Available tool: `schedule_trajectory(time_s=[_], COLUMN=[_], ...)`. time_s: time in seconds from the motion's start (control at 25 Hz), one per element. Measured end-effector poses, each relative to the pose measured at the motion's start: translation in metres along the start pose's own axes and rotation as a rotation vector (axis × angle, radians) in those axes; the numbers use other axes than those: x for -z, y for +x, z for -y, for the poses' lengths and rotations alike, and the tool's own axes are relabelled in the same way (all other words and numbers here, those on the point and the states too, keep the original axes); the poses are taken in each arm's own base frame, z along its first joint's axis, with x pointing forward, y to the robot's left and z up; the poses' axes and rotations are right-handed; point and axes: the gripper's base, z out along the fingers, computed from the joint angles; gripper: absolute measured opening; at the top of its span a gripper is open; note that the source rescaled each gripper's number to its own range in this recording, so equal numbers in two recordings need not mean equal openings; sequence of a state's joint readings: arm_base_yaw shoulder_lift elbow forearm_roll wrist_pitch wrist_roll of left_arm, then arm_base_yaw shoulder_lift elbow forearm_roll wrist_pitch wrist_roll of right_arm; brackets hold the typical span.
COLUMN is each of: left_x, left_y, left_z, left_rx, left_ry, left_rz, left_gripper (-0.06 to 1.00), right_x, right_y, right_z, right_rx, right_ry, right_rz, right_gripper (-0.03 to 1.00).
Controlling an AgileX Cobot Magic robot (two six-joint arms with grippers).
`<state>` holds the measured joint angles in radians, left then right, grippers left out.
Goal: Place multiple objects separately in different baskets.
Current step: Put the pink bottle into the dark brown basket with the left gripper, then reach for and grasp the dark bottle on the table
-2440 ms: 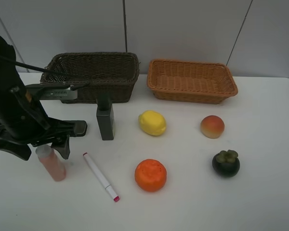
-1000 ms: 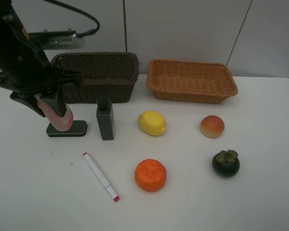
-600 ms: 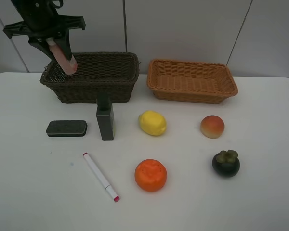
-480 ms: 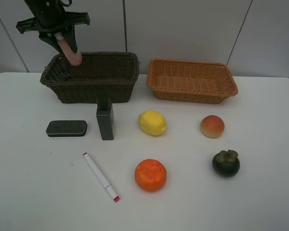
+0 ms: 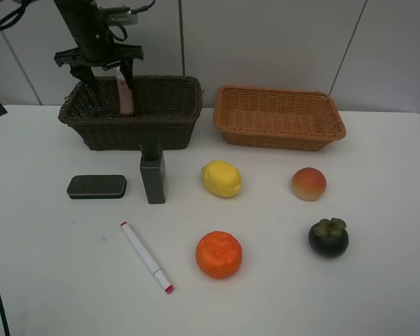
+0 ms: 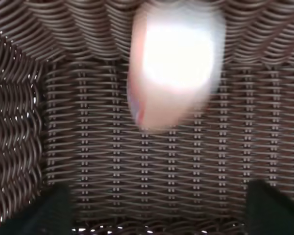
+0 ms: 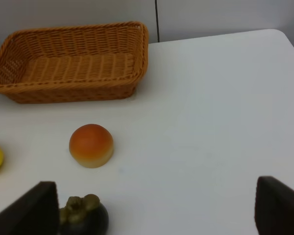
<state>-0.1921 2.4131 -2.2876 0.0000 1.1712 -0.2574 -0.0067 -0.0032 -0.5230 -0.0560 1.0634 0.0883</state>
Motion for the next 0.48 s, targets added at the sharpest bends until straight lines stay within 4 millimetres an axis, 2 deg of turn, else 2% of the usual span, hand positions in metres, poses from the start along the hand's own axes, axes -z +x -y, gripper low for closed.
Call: schedule_trajectory(time_s=[0.08, 0.2, 0.32, 0.48], left_x=[0.004, 0.019, 0.043, 0.087], left_y=[-0.002, -0.009, -0.015, -0.013], left_z=[0.001, 0.004, 0.011, 0.024], left_rx=[0.000, 0.005, 0.021, 0.034], left_ry=[0.003, 0.028, 0.106, 0.233], left_rz=[0.012, 0.045, 0.090, 0.130], left_gripper=[0.98, 1.00, 1.00, 1.00], right_x=[0.000, 0.000, 0.000, 0.000], right_y=[0.000, 0.000, 0.000, 0.000], right_z=[0.000, 0.000, 0.000, 0.000], right_rx=[0.000, 0.000, 0.000, 0.000], right_ry=[0.000, 0.000, 0.000, 0.000], right_rz=[0.000, 0.000, 0.000, 0.000], right_gripper=[0.84, 0.84, 0.84, 0.84])
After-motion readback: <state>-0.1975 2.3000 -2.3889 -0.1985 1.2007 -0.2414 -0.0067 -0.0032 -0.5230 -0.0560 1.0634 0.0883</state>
